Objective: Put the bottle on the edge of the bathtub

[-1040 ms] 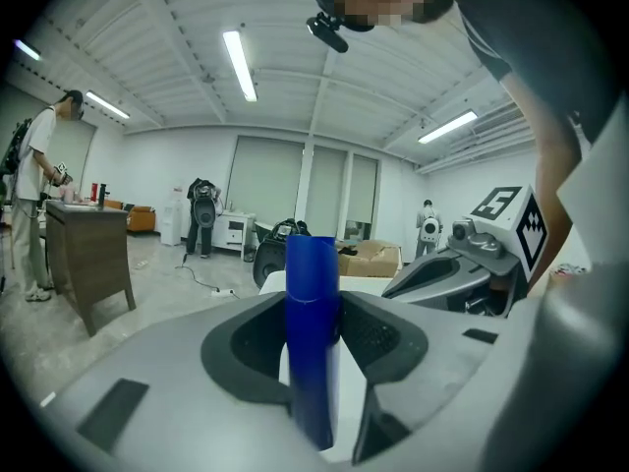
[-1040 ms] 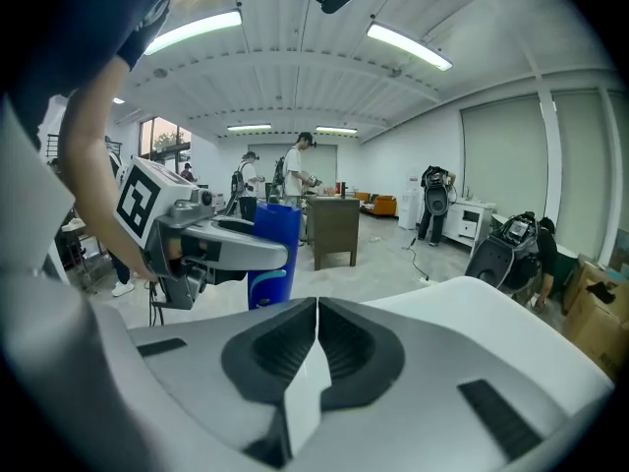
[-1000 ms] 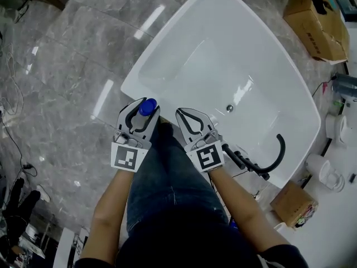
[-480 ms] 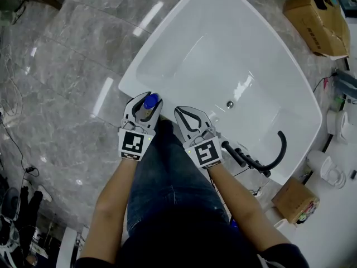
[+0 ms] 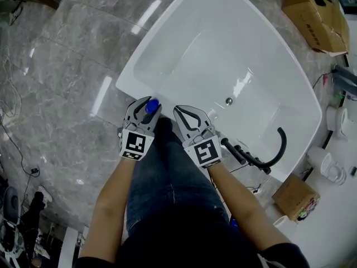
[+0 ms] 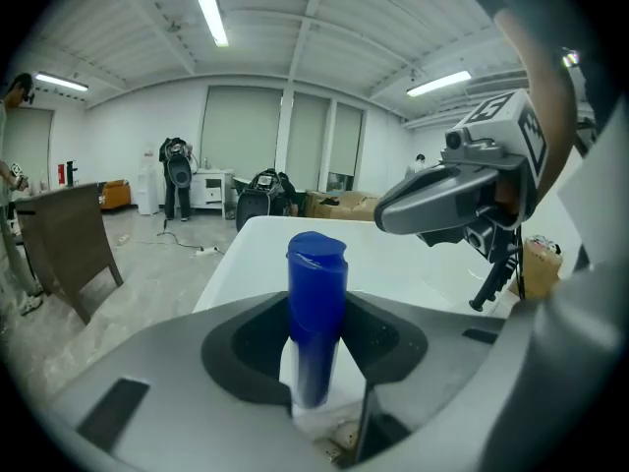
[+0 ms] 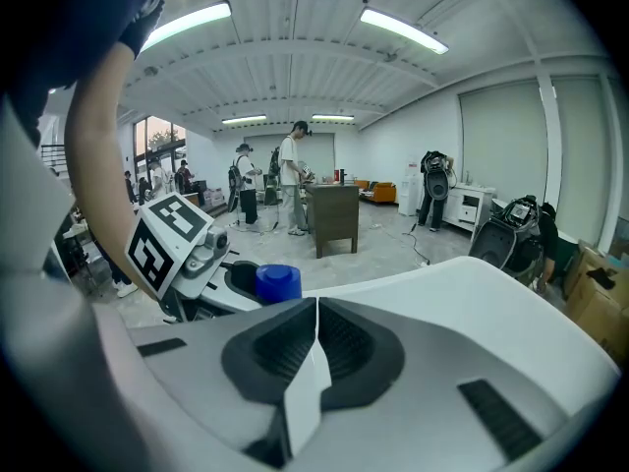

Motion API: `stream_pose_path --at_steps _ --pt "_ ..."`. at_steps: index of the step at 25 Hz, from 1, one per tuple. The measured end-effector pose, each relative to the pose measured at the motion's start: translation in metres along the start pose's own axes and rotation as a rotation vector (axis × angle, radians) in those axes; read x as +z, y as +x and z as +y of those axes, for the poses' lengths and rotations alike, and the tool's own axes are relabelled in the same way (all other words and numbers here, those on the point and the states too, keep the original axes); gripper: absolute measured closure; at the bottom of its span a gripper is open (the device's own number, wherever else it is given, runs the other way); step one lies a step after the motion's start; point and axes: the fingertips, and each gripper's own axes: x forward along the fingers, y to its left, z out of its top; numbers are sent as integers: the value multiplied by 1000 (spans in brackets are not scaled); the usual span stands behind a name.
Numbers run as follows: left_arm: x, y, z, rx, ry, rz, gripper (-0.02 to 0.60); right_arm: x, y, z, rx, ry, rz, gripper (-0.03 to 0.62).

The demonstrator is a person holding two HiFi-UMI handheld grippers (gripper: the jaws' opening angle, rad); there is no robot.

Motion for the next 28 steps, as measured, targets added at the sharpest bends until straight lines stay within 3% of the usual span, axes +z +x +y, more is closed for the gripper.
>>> stream_pose_path --at_steps 15,24,28 --pt "11 3 -1 0 20 -46 413 -6 -8 7 4 -30 16 566" --pt "-4 9 -18 -69 66 11 411 -11 -13 4 -12 -18 18 566" --pt "-10 9 -25 -119 41 51 331 -4 -16 2 -26 -4 5 566"
